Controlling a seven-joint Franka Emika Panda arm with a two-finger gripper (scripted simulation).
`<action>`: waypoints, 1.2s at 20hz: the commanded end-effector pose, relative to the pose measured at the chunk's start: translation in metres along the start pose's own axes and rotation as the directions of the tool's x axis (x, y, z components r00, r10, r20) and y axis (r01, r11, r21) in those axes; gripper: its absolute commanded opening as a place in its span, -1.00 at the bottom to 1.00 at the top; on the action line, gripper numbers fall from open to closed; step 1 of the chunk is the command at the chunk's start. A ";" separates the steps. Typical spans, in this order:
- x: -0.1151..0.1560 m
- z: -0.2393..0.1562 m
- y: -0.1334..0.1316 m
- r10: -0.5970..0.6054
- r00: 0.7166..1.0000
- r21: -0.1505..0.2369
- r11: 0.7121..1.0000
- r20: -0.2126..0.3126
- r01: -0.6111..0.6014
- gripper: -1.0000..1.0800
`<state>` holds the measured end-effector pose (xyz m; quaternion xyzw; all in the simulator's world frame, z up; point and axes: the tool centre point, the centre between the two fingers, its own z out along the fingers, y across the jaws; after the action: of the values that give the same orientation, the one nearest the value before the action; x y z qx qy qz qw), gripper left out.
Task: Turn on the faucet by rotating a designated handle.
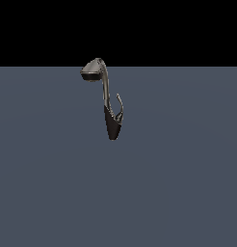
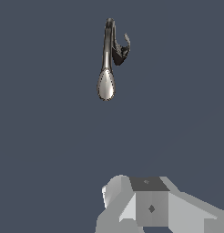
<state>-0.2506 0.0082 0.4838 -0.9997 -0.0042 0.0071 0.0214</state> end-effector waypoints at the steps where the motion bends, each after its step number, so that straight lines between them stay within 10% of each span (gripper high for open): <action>1: 0.000 0.000 0.000 0.000 1.000 0.000 1.000 0.000 0.000 -1.00; 14: 0.005 -0.012 0.015 -0.001 0.999 -0.013 1.000 -0.038 0.001 -1.00; 24: 0.032 -0.004 0.008 0.085 0.996 0.048 0.995 -0.011 -0.084 -1.00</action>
<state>-0.2245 -0.0010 0.4890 -0.9988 0.0288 -0.0017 0.0386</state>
